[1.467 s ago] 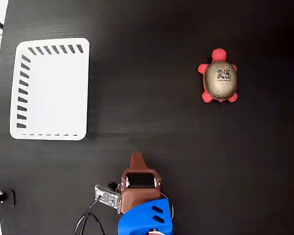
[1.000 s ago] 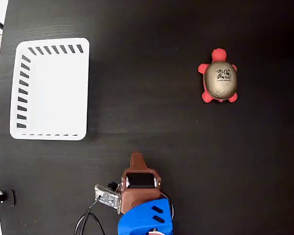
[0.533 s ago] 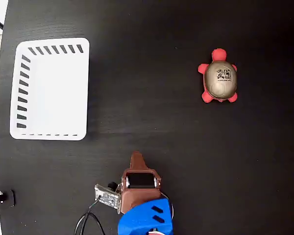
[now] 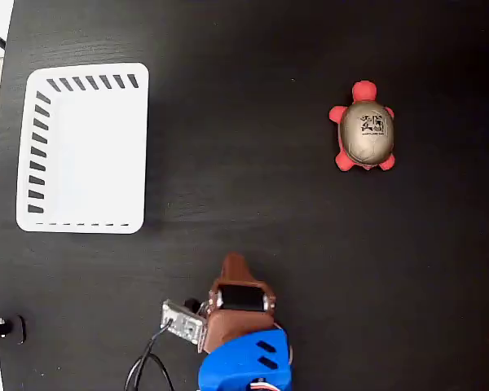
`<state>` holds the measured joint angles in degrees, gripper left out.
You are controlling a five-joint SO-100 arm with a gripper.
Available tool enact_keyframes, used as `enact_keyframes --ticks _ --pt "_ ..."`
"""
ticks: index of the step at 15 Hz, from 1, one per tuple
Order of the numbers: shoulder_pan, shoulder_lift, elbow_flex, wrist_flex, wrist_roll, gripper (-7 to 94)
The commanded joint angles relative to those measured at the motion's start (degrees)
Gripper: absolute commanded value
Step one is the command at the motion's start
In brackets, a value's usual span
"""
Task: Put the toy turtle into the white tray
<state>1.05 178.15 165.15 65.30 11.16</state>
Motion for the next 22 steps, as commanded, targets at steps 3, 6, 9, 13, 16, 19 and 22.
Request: enact_keyframes --ticks 3,6,9,13,16,19,22 --pt "6.6 -26.8 -24.5 -3.3 4.3 0" --pt "10.8 -44.9 -41.2 0.1 10.2 0" --pt "14.7 -61.3 -58.0 5.4 16.0 0" --pt "20.5 -77.6 -72.9 7.9 22.8 0" --pt "23.3 -86.9 -78.8 8.8 27.9 0" --pt "25.6 -96.3 -86.1 11.5 31.1 0" --pt "26.2 -103.3 -89.9 11.0 31.3 19"
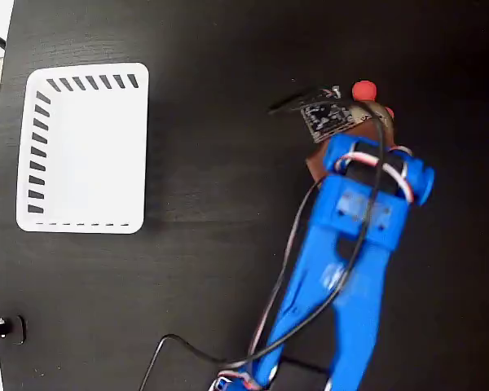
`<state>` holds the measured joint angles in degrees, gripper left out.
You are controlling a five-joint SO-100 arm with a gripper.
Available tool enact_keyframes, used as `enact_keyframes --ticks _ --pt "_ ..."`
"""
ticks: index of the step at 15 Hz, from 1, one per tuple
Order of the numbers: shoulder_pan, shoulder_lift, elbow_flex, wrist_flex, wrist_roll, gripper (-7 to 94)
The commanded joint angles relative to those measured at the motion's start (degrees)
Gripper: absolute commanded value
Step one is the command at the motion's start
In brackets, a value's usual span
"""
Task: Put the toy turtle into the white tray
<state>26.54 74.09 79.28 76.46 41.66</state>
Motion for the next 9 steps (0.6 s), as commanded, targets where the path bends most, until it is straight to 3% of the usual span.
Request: enact_keyframes --ticks 1,5,9 --pt "1.0 -0.8 -5.8 0.1 0.8 25" --pt "1.8 -5.5 -11.2 3.0 0.6 45" --pt "1.4 -5.3 -11.3 1.8 1.2 56"
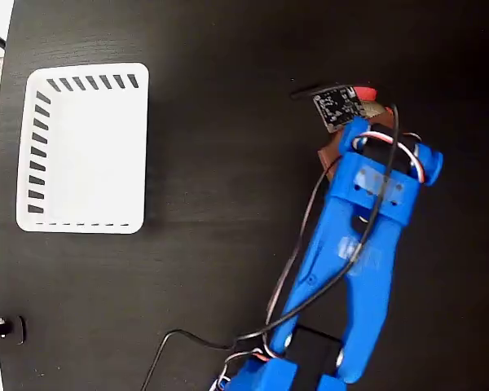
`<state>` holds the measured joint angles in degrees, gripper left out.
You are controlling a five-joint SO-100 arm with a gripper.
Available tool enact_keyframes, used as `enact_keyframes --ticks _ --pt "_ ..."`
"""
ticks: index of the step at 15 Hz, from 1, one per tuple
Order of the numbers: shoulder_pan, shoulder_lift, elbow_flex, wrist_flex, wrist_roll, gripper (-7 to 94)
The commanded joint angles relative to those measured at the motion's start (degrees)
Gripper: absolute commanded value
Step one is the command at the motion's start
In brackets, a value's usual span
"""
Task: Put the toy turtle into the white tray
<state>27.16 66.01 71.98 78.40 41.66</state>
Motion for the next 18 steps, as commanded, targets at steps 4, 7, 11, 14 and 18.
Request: enact_keyframes --ticks 4,7,11,14,18 --pt "1.0 2.4 -5.3 -1.3 6.4 56" --pt "0.4 1.6 -5.3 -2.8 9.7 61" --pt "-0.4 -0.4 -5.3 -4.2 12.4 61" --pt "-0.9 -2.1 -5.3 -5.4 13.5 61" --pt "-0.5 -4.2 -5.4 -7.4 14.2 61"
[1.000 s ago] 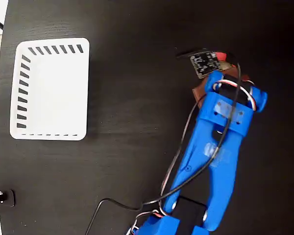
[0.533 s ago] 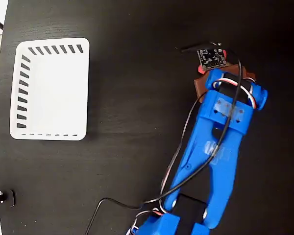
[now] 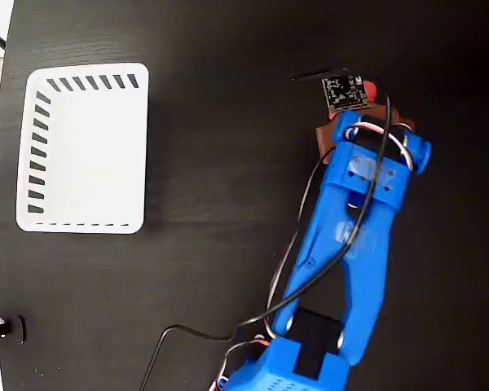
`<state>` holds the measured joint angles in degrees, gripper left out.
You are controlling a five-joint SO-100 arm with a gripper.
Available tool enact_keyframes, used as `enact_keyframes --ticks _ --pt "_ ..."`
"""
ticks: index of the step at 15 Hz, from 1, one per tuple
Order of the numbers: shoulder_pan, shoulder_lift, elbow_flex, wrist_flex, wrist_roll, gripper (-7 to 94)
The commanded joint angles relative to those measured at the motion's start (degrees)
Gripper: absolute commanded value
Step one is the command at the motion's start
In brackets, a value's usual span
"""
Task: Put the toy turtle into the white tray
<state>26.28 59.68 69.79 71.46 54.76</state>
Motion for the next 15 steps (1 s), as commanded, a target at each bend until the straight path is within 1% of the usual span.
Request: enact_keyframes --ticks 1,12,14,15 --pt "0.4 1.8 -3.2 -0.6 1.2 61" --pt "1.1 -2.5 -3.1 -4.5 1.9 61" --pt "1.1 -2.9 -3.2 -4.7 2.3 59" --pt "1.1 -2.9 -3.1 -5.1 2.3 56"
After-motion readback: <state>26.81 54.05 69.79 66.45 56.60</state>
